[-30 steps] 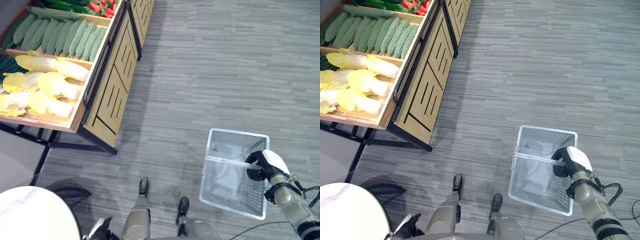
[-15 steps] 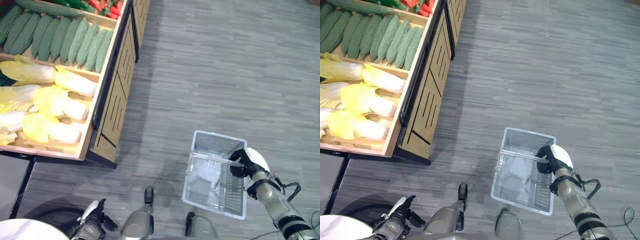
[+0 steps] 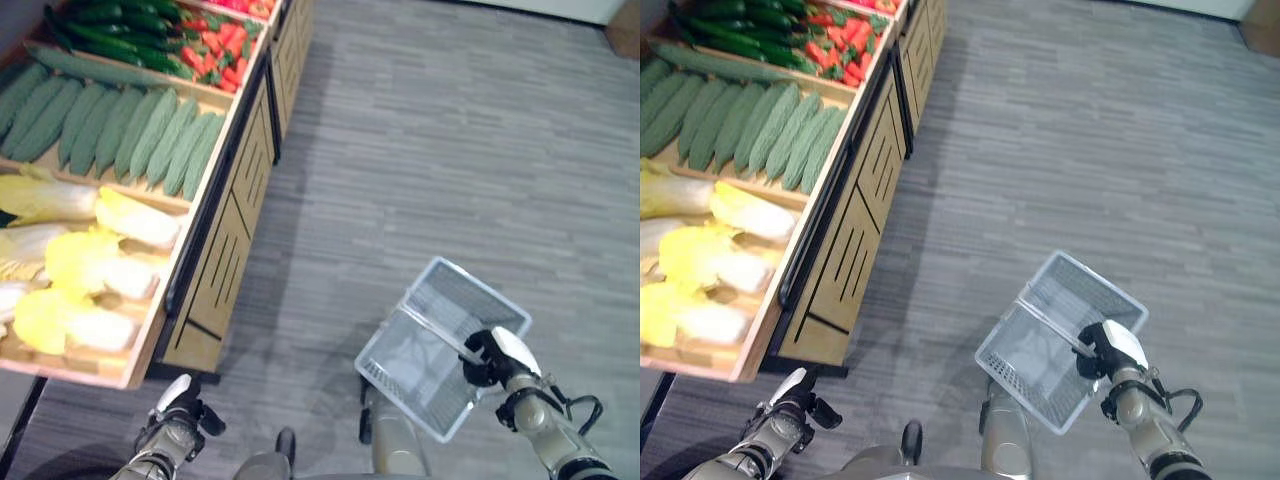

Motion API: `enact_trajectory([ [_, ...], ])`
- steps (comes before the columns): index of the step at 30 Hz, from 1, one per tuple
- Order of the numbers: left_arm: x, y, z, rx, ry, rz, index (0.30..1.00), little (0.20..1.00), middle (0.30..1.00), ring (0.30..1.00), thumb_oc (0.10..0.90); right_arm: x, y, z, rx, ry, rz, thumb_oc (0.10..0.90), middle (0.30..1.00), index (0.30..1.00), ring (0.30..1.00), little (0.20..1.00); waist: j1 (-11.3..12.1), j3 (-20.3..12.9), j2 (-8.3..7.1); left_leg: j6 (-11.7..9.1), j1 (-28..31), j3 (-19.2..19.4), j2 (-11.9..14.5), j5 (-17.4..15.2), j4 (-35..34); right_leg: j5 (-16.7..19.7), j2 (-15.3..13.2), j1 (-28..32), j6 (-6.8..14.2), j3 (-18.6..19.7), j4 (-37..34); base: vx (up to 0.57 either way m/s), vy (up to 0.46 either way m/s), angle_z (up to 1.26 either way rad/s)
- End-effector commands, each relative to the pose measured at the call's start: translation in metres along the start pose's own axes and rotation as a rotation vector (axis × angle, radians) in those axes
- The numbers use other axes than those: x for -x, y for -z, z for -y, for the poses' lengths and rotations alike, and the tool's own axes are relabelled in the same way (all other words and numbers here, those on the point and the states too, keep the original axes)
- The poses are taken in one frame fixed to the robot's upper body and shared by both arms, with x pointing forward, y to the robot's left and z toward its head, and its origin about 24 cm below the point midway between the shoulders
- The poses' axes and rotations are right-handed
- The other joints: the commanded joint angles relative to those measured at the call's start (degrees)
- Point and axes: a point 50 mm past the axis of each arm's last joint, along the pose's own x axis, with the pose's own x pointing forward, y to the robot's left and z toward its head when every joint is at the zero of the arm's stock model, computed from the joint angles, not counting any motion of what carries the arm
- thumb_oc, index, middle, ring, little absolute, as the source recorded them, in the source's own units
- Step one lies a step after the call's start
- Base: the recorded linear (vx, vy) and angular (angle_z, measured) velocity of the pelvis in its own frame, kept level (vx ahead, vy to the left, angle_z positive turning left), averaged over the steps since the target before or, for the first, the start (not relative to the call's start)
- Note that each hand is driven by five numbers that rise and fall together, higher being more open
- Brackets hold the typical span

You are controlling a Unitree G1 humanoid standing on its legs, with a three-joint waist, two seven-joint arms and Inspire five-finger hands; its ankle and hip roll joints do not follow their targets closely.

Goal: Get the vegetables into the basket

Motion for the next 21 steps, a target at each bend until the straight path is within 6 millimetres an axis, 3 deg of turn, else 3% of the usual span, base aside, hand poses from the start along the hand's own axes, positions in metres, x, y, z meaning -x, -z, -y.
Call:
enact_trajectory([
  [1, -0.003, 0.002, -0.021, 0.018, -0.066, 0.003, 1.0, 1.0, 1.0, 1.0, 0.9, -0.009, -0.02, 0.066, -0.02, 0.225, 0.131, 0.4, 0.3, 0.3, 0.3, 0.3, 0.68, -1.6, -1.78, -3.94, -4.64, -0.31, 3.85, 4.89, 5.68, -4.99, -1.75, -0.38, 5.3, 0.58, 6.46, 0.27, -0.297, 0.19],
  [4, -0.001, 0.008, -0.015, 0.011, -0.045, -0.019, 1.0, 1.0, 1.0, 1.0, 0.9, -0.008, -0.021, 0.077, -0.004, 0.252, 0.151, 0.4, 0.3, 0.3, 0.3, 0.3, 0.86, -1.16, -1.4, -5.03, -6.85, -0.91, 4.79, 9.3, 10.9, -6.55, -0.97, 1.23, 3.88, -0.98, 6.59, 0.17, -0.233, 0.2],
  [8, 0.001, 0.015, -0.009, 0.021, -0.034, -0.057, 1.0, 1.0, 1.0, 1.0, 0.9, -0.006, -0.016, 0.09, 0.017, 0.293, 0.142, 0.4, 0.3, 0.3, 0.3, 0.3, 1.19, -0.12, -1.77, -5.11, -11.6, 3.44, 5.8, 13.03, 17.25, -8.33, -0.97, 4.3, 2.06, -3.13, 5.14, 0.13, -0.212, 0.27],
  [12, 0.001, 0.015, -0.004, 0.0, -0.019, -0.066, 1.0, 1.0, 1.0, 1.0, 0.9, -0.002, -0.015, 0.101, 0.011, 0.341, 0.142, 0.4, 0.3, 0.3, 0.3, 0.3, 1.41, 0.54, -1.85, -4.56, -17.85, 11.15, 5.84, 11.22, 12.47, -9.08, -2.51, 7.05, 2.53, -6.26, 3.12, 0.07, -0.116, 0.49],
  [13, 0.001, 0.015, -0.004, 0.0, -0.019, -0.066, 1.0, 1.0, 1.0, 1.0, 0.9, -0.002, -0.015, 0.101, 0.011, 0.341, 0.142, 0.4, 0.3, 0.3, 0.3, 0.3, 1.41, 0.54, -1.85, -4.56, -17.85, 11.15, 5.84, 11.22, 12.47, -9.08, -2.51, 7.05, 2.53, -6.26, 3.12, 0.16, -0.033, 0.85],
  [14, 0.002, 0.015, -0.002, -0.015, -0.011, -0.068, 1.0, 1.0, 1.0, 1.0, 0.9, -0.001, -0.012, 0.099, 0.023, 0.343, 0.132, 0.4, 0.3, 0.3, 0.3, 0.3, 1.95, 0.22, -1.2, -5.0, -20.66, 15.85, 5.81, 12.98, 7.74, -9.71, -2.47, 8.75, 2.89, -7.95, 2.27, 0.14, -0.003, 0.58],
  [17, 0.003, 0.018, 0.001, -0.019, -0.001, -0.078, 1.0, 1.0, 1.0, 1.0, 0.9, 0.0, -0.014, 0.097, 0.032, 0.337, 0.14, 0.4, 0.3, 0.3, 0.3, 0.3, 2.75, 0.2, -0.95, -5.52, -22.49, 16.47, 5.88, 15.71, 5.84, -10.32, -1.95, 10.3, 3.03, -8.39, 2.01, 0.15, 0.01, 0.25],
  [21, 0.009, 0.032, 0.009, -0.01, 0.025, -0.128, 1.0, 1.0, 1.0, 1.0, 0.9, -0.002, -0.02, 0.092, 0.04, 0.32, 0.161, 0.4, 0.3, 0.3, 0.3, 0.3, 3.7, -0.39, -0.7, -4.83, -20.5, 15.52, 5.29, 15.21, 3.55, -11.93, -1.71, 12.37, 3.62, -7.55, 2.58, 0.16, 0.11, -0.21],
])
